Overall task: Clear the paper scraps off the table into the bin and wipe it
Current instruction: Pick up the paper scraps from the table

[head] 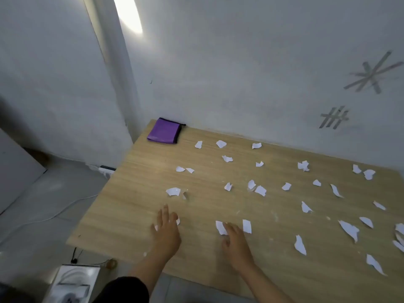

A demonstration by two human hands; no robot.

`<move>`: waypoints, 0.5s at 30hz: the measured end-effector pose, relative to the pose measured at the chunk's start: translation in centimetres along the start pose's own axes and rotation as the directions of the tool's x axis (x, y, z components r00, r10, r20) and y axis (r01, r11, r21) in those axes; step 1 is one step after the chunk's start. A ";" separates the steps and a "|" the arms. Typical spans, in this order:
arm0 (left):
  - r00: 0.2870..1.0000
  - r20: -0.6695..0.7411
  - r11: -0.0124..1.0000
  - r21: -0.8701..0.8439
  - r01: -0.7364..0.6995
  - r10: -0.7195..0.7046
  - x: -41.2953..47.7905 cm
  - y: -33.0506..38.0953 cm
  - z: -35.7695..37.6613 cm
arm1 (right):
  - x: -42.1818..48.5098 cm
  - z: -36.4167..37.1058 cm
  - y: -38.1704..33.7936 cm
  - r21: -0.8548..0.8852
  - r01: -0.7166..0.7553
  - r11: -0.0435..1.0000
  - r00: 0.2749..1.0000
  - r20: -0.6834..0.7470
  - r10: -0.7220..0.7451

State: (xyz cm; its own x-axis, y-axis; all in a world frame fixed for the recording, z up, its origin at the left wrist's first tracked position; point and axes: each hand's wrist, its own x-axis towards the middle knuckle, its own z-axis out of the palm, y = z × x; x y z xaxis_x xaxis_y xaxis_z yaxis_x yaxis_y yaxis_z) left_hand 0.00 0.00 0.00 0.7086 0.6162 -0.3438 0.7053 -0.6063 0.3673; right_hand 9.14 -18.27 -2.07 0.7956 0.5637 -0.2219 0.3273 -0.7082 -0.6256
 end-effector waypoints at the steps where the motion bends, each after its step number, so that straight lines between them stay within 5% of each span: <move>1: 1.000 0.009 0.998 0.061 0.020 -0.020 0.0 -0.4 -0.1 | 0.5 0.4 0.2 -0.052 0.038 0.998 0.999 0.007 -0.038; 5: 0.999 0.025 0.996 0.079 -0.045 0.043 0.0 -1.9 0.0 | 1.5 1.5 -0.1 -0.275 0.170 0.946 0.985 0.016 -0.172; 11: 0.993 -0.026 0.993 0.026 -0.114 0.114 1.0 -2.3 0.8 | 1.9 2.5 1.2 -0.463 0.145 0.874 0.982 -0.042 -0.185; 15: 0.990 -0.041 0.991 -0.031 -0.133 0.131 1.3 -1.3 1.1 | 1.2 1.3 1.4 -0.186 0.098 0.978 0.974 -0.183 -0.132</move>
State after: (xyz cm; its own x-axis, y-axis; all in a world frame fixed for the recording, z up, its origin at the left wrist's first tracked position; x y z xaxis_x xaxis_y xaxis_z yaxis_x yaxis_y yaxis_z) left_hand 0.08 1.03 -1.89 0.7938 0.5513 -0.2567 0.6042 -0.6669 0.4361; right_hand 9.88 -17.98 -4.22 0.8249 0.5653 0.0031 0.4926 -0.7160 -0.4947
